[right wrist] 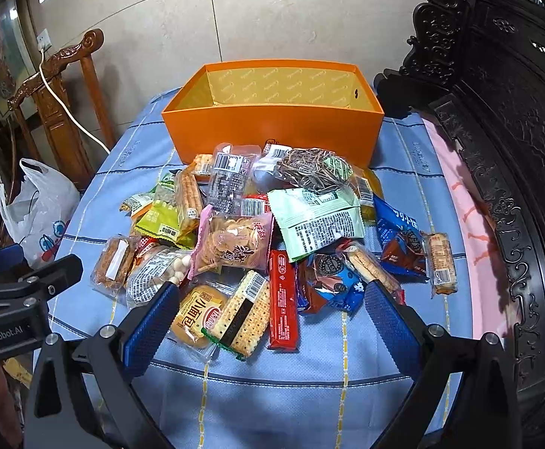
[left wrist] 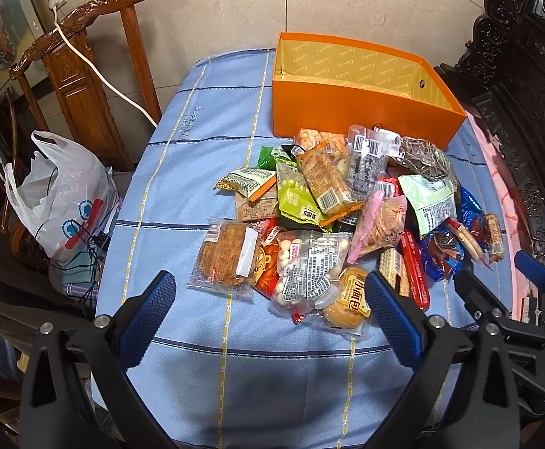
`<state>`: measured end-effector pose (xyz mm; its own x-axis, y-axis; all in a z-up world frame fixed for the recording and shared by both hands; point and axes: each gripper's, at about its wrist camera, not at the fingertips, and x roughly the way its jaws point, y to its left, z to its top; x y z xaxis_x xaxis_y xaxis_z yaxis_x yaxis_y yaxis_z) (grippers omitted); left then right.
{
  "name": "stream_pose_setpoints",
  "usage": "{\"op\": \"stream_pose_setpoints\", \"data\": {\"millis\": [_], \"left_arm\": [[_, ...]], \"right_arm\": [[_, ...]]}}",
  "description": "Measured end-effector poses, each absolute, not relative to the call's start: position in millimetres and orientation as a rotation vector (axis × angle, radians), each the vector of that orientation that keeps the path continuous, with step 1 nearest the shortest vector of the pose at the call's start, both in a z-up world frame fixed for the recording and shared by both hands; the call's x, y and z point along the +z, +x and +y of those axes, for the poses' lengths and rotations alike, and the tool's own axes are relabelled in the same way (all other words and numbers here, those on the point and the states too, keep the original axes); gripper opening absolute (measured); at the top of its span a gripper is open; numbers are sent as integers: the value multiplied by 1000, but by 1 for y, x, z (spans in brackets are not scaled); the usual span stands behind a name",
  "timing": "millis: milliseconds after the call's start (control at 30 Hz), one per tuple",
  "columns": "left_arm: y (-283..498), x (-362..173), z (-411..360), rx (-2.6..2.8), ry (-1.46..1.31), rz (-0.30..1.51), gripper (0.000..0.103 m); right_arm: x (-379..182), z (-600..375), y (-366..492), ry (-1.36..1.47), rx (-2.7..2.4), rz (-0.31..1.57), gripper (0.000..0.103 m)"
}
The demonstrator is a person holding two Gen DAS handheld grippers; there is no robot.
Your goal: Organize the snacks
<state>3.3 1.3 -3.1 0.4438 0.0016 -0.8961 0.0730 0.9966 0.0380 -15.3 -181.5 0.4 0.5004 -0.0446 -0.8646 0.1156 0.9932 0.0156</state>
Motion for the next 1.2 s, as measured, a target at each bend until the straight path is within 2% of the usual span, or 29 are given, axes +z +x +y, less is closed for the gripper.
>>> {"op": "stream_pose_setpoints", "data": {"millis": [1200], "left_arm": [[4, -4, 8, -52, 54, 1120, 99]], "right_arm": [[-1, -182, -16, 73, -110, 1056, 99]]}}
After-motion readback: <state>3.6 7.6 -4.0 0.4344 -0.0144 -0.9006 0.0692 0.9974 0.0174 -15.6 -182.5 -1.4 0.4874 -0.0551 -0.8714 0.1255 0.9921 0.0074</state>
